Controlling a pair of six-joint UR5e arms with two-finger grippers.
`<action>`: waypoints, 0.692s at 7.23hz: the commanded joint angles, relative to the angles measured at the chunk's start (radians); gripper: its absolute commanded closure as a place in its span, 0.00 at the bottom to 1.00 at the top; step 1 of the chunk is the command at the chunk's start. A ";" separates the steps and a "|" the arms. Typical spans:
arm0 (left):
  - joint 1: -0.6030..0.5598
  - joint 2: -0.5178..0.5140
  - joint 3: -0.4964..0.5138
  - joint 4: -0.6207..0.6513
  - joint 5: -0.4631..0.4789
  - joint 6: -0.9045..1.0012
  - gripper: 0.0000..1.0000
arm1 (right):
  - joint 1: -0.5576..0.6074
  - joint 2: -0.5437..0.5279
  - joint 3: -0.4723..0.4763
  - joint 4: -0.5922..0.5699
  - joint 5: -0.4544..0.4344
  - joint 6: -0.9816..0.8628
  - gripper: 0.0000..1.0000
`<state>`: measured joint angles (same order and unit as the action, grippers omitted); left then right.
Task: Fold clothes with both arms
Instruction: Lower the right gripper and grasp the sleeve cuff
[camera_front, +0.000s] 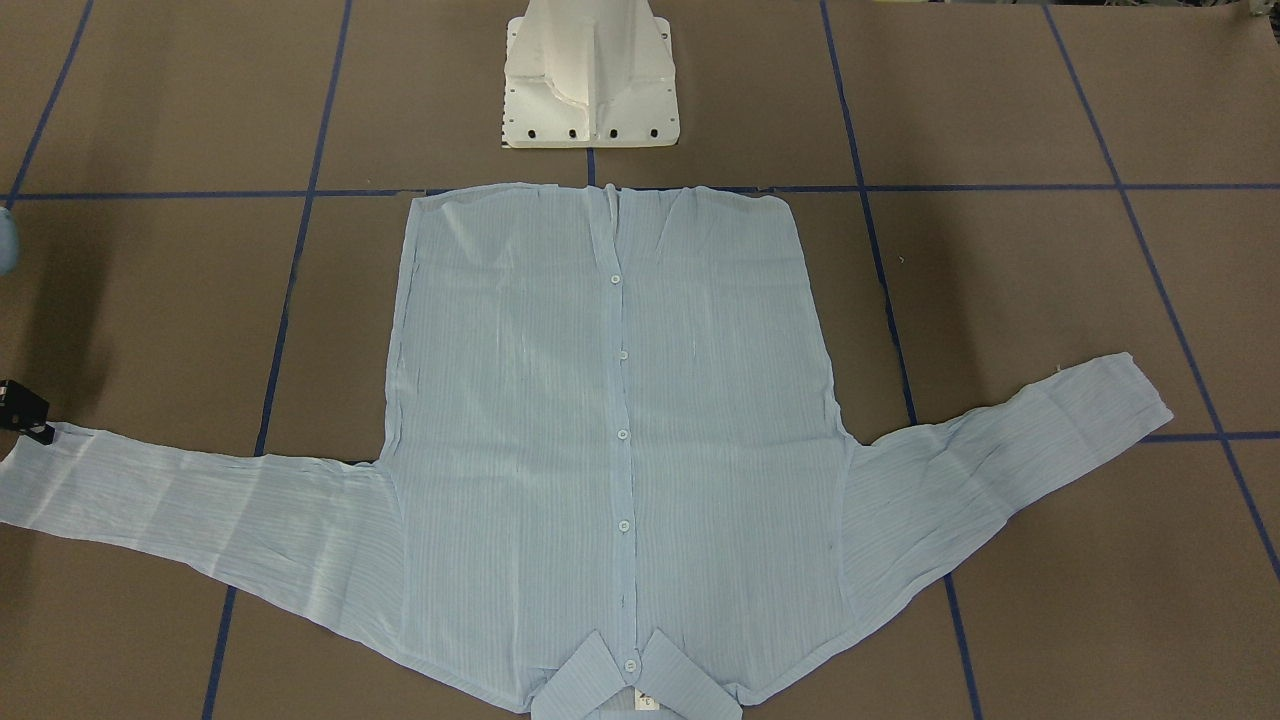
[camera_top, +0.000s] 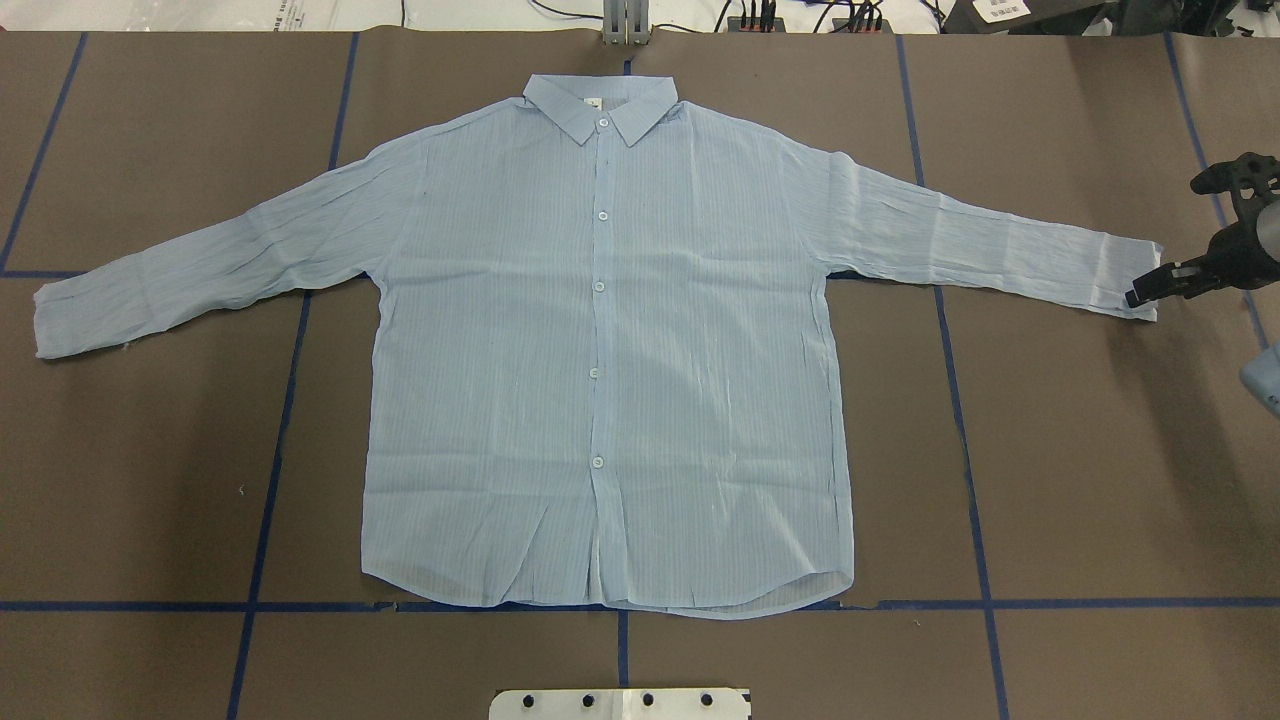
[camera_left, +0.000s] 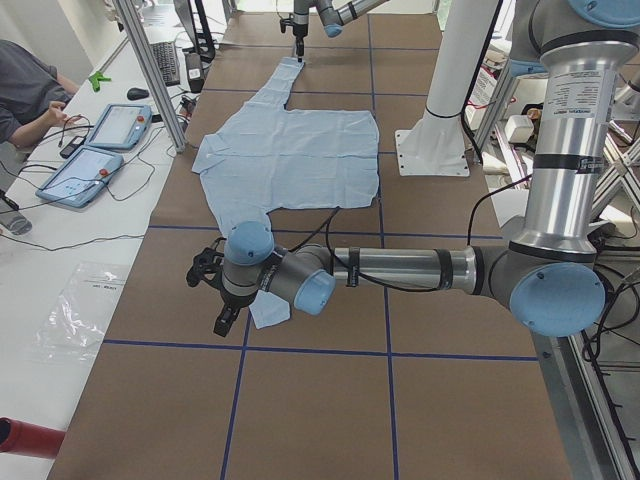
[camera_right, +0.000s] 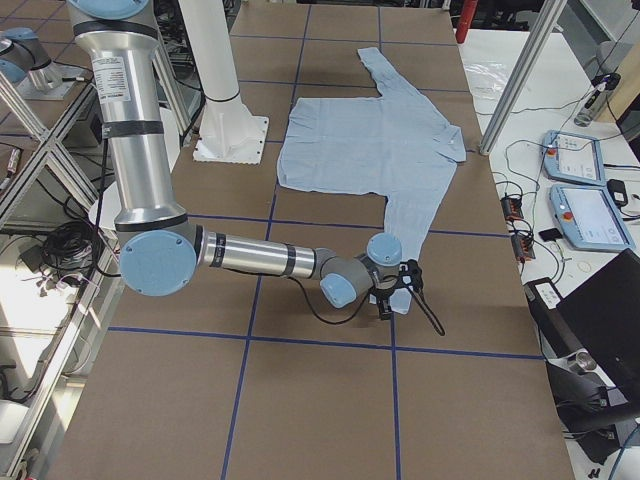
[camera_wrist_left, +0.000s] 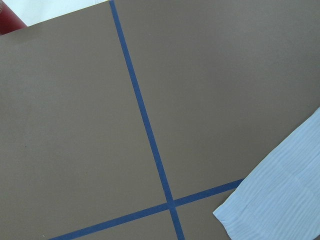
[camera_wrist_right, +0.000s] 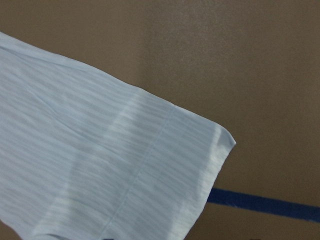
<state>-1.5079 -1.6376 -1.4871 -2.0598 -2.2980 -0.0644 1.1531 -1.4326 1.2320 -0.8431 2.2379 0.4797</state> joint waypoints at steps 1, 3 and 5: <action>0.000 -0.002 0.002 0.000 0.000 -0.002 0.00 | -0.003 0.009 0.000 -0.007 0.003 -0.001 0.46; 0.000 -0.002 0.002 0.000 0.000 -0.002 0.00 | -0.004 0.008 -0.003 -0.005 0.003 -0.003 0.51; 0.000 -0.004 0.002 0.000 0.000 -0.002 0.00 | -0.009 0.009 -0.002 -0.007 0.003 -0.003 0.86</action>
<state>-1.5079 -1.6403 -1.4849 -2.0608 -2.2979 -0.0660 1.1471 -1.4246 1.2301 -0.8493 2.2411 0.4773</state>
